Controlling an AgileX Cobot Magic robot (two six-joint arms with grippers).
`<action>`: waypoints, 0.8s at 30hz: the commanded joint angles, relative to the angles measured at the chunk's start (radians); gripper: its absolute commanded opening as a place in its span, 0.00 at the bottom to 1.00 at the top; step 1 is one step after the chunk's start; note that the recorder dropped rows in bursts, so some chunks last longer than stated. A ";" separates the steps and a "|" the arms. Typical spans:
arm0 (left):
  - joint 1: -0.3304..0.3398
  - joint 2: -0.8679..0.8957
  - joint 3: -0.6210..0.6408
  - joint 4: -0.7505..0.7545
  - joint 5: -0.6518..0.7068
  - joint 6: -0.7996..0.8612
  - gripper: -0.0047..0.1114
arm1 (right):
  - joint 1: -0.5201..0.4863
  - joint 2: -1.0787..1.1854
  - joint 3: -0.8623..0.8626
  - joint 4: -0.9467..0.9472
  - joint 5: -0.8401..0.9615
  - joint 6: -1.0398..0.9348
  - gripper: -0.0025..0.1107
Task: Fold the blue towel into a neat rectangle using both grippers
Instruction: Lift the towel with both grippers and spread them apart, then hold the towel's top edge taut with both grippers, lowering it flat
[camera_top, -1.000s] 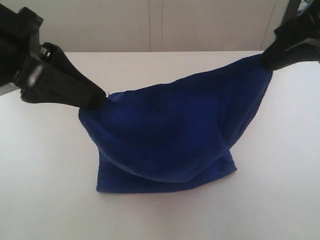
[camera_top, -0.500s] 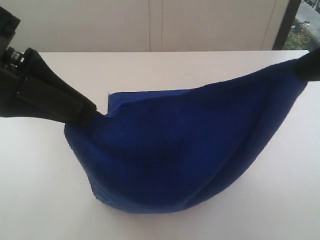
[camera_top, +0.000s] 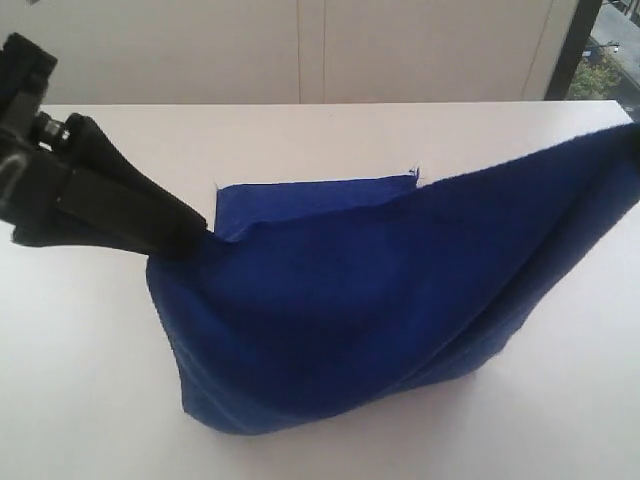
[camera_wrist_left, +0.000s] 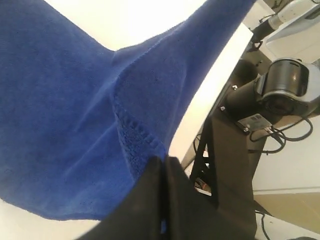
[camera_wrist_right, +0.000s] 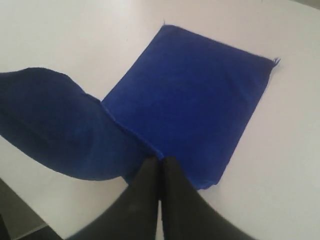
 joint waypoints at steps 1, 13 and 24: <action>-0.005 -0.008 0.064 -0.002 -0.096 0.017 0.04 | -0.002 0.045 0.067 -0.003 -0.004 -0.006 0.02; -0.005 0.093 0.078 0.133 -0.357 0.011 0.04 | -0.002 0.270 0.117 -0.008 -0.253 -0.022 0.02; -0.003 0.282 0.078 0.283 -0.680 -0.077 0.04 | -0.002 0.560 0.076 -0.011 -0.573 -0.037 0.02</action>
